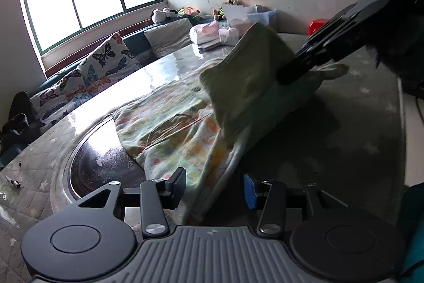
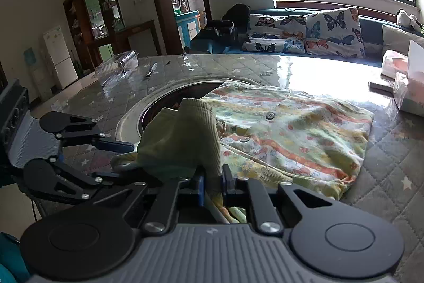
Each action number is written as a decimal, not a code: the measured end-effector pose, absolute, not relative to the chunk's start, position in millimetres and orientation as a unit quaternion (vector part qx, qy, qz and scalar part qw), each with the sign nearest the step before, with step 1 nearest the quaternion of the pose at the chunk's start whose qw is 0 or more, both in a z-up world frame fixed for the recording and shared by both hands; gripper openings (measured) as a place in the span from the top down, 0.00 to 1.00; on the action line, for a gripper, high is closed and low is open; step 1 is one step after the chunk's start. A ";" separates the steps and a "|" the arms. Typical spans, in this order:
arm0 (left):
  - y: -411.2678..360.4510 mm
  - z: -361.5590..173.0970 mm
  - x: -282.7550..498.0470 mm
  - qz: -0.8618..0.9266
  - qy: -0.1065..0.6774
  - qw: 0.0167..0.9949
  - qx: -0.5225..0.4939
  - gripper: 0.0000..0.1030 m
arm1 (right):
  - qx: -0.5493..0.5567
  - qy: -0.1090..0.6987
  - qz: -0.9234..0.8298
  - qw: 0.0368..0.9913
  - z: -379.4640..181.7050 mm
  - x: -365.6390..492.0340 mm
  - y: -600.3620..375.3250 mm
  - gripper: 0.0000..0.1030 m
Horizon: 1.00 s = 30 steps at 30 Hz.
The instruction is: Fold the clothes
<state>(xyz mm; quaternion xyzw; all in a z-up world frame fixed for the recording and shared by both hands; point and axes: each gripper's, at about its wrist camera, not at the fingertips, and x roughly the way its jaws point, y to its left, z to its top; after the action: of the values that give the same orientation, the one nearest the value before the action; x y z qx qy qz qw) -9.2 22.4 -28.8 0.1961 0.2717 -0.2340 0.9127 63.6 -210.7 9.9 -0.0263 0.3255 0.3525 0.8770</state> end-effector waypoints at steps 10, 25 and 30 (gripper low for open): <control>23.4 -6.9 -25.3 -0.236 0.251 0.922 0.178 0.95 | -0.015 0.308 0.364 0.879 23.8 43.3 -223.2 0.91; 31.6 45.5 -54.5 -0.236 0.251 0.933 0.100 0.95 | -0.014 0.288 0.396 0.872 68.5 23.9 -233.8 0.91; 40.1 53.1 -1.5 -0.206 0.250 0.942 0.083 0.95 | -0.023 0.281 0.389 0.877 82.3 70.7 -219.9 0.91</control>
<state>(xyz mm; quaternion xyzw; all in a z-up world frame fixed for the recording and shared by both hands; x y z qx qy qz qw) -1.5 40.1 53.1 0.0828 0.2504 -0.2065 0.9422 70.7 -219.9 82.3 -0.0235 0.2814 0.3895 0.8767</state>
